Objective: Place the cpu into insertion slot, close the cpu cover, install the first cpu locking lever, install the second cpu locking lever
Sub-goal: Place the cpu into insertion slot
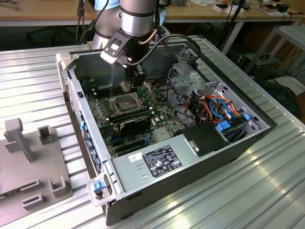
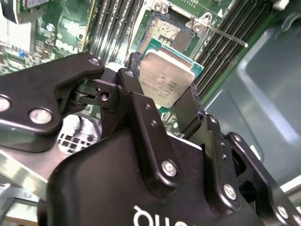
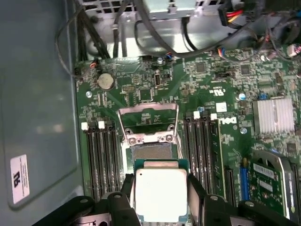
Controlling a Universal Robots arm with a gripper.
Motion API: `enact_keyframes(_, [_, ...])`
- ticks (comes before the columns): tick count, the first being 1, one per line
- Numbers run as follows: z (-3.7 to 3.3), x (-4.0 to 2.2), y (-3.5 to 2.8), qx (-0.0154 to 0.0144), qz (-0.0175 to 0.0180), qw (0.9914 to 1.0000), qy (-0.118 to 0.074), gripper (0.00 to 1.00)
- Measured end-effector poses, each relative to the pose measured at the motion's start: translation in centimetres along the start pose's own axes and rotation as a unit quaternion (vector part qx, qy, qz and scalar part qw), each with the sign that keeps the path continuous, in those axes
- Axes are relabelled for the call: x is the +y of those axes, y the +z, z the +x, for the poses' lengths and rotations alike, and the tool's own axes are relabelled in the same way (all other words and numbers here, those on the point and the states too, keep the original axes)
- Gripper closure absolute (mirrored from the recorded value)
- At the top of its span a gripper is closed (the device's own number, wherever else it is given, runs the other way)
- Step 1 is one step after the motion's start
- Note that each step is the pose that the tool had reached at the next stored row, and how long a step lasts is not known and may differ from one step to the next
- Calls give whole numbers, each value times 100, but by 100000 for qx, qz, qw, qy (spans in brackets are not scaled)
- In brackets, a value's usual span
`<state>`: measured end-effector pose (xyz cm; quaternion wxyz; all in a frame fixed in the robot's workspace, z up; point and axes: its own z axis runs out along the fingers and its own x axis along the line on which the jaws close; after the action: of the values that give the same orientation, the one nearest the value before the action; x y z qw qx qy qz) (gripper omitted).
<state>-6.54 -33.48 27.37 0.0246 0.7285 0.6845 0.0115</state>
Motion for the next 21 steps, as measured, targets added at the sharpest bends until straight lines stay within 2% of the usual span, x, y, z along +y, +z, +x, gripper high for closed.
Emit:
enact_keyframes(7, [13, -9, 130, 104, -482, 99988, -1447, 45])
enact_keyframes(9, [14, -22, 168, 131, -503, 99979, -2002, 45])
enact_keyframes(12, [20, -31, 244, 246, -558, 99923, -3868, 45])
enact_keyframes(15, [19, -77, 329, 244, -600, 99921, -3926, 45])
enact_keyframes(17, [22, -82, 365, 239, -597, 99923, -3866, 45])
enact_keyframes(18, [25, -85, 412, 239, -597, 99926, -3801, 45])
enact_keyframes(21, [27, -88, 474, 240, -599, 99926, -3791, 45])
